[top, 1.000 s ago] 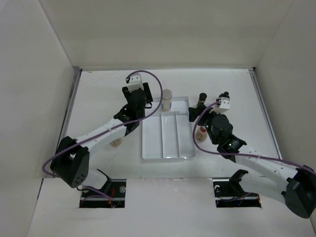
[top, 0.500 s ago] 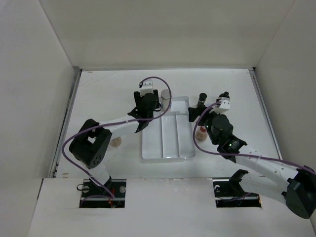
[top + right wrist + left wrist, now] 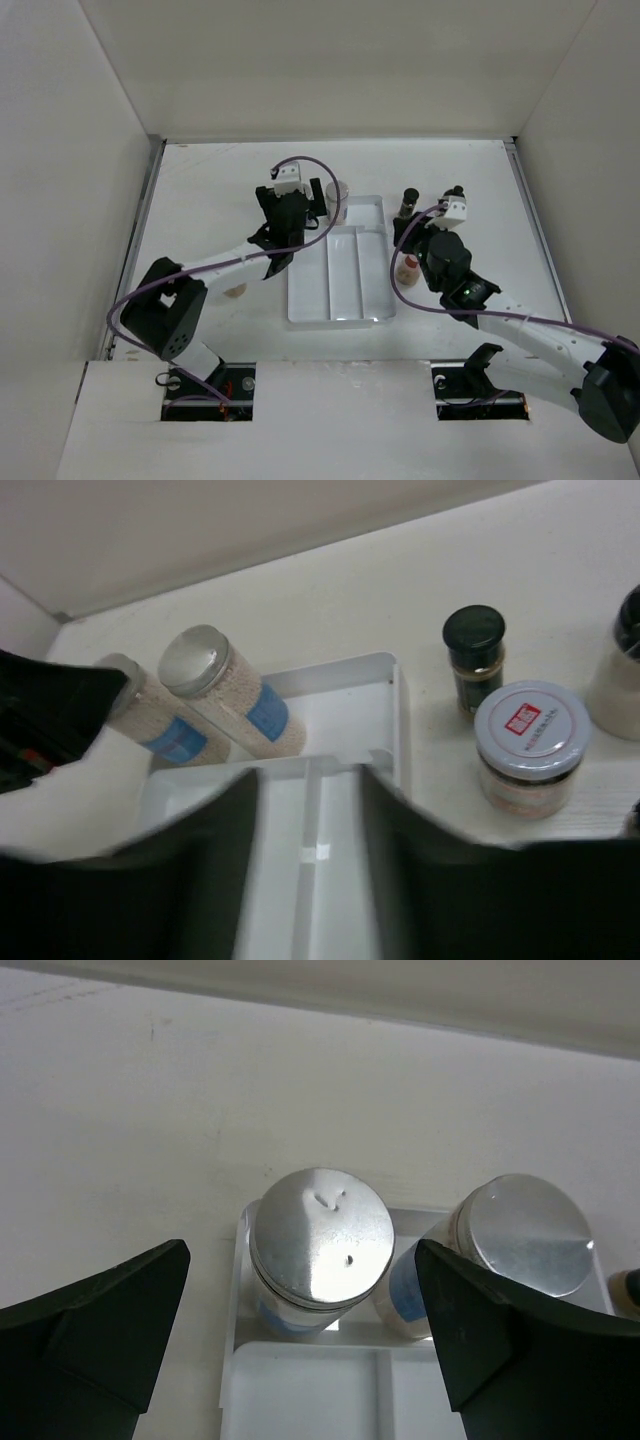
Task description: Organize the condiment bottles
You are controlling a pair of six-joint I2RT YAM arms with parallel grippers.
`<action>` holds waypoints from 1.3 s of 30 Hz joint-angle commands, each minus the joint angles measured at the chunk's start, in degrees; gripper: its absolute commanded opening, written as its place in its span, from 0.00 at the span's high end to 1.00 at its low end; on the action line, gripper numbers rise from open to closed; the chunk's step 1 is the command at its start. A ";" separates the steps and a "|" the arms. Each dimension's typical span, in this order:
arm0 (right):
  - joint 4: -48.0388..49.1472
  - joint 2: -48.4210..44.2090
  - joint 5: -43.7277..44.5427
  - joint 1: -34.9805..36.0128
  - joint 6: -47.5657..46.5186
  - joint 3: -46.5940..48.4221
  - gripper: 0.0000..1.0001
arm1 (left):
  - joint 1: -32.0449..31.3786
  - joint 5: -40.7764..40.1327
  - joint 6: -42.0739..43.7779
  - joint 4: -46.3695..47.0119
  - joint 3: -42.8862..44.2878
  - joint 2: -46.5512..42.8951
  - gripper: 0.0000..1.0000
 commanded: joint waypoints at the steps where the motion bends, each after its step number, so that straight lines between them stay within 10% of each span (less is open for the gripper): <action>1: -3.12 -0.80 3.77 0.35 -0.34 3.16 0.69 | -0.87 -1.59 -0.40 5.26 -1.95 -7.34 0.00; 4: -9.18 -2.30 7.98 0.35 0.01 2.90 0.83 | -2.45 -1.95 -0.49 9.55 -6.69 -12.52 0.00; 9: -19.38 -5.46 12.39 0.35 0.89 1.93 0.22 | -5.61 -1.51 0.30 15.62 -14.51 -20.43 0.00; 14: -26.42 -4.77 10.99 0.44 2.56 2.11 0.06 | -9.21 -0.11 -2.59 24.41 -23.13 -21.42 0.00; 26: -25.73 4.28 2.28 -4.04 5.99 3.25 0.20 | -10.36 4.20 -2.24 36.73 -26.66 -13.24 0.00; 34: -24.14 7.63 1.93 -4.74 5.03 4.65 0.59 | -10.19 4.21 -2.42 36.99 -26.66 -11.74 0.00; 39: -21.25 2.10 7.90 -2.55 1.87 8.33 0.61 | -9.66 4.21 -2.60 37.08 -26.49 -11.31 0.00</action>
